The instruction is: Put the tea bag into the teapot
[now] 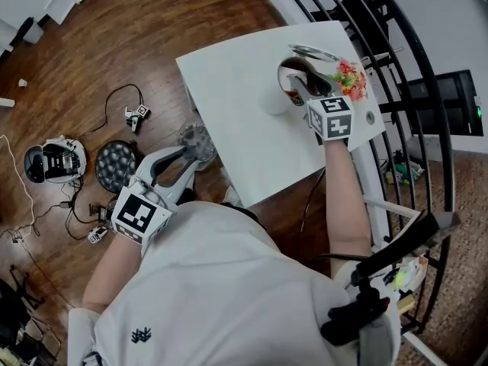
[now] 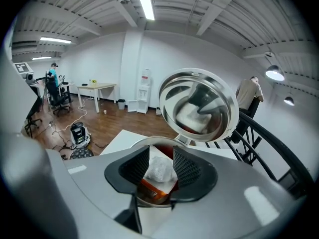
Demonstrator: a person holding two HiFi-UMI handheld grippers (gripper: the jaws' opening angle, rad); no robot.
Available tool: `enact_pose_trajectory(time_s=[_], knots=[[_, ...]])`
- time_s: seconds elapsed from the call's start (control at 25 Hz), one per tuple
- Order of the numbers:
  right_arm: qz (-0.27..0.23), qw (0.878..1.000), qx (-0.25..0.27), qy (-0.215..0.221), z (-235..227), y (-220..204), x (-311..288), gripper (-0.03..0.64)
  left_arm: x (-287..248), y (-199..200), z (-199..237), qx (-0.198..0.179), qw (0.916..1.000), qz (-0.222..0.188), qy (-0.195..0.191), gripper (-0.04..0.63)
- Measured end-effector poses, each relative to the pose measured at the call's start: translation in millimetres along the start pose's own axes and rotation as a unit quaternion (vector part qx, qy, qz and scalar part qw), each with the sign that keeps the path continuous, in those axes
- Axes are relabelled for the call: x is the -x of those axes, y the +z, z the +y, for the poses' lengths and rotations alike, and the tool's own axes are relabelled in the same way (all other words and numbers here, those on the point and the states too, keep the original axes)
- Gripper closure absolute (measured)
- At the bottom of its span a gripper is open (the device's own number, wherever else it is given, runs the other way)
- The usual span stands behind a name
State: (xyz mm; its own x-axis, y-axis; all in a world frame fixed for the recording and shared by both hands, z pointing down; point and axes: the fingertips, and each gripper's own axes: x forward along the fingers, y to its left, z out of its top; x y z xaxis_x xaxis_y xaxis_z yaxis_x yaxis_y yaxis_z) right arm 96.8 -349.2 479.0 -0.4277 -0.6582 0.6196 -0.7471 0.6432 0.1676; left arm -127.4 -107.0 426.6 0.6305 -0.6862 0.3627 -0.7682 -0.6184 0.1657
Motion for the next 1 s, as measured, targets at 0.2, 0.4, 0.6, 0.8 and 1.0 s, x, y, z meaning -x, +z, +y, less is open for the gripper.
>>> enact_pose_trajectory(time_s=[0.2, 0.4, 0.6, 0.8, 1.0], knots=[[-0.016, 1.0, -0.003, -0.008, 4.2, 10.8, 14.1, 0.483, 2.6, -1.2, 1.3, -0.002, 1.0, -0.002, -0.006, 0.515], [-0.038, 0.999, -0.009, -0.026, 13.5, 22.8, 43.7, 0.49, 5.5, 4.1, -2.2, -0.015, 0.9994, -0.01, -0.029, 0.515], [-0.059, 0.996, -0.036, -0.061, 28.4, 23.2, 90.9, 0.494, 7.0, 5.9, -5.8, -0.032, 0.9964, -0.013, -0.077, 0.515], [-0.059, 0.991, -0.068, -0.099, 67.7, -2.3, 147.0, 0.499, 14.5, -10.8, -19.3, -0.052, 0.9883, -0.004, -0.143, 0.515], [-0.062, 0.984, -0.11, -0.123, 114.5, -39.8, 207.8, 0.499, 15.4, -21.8, -29.3, -0.068, 0.9823, 0.007, -0.175, 0.515]])
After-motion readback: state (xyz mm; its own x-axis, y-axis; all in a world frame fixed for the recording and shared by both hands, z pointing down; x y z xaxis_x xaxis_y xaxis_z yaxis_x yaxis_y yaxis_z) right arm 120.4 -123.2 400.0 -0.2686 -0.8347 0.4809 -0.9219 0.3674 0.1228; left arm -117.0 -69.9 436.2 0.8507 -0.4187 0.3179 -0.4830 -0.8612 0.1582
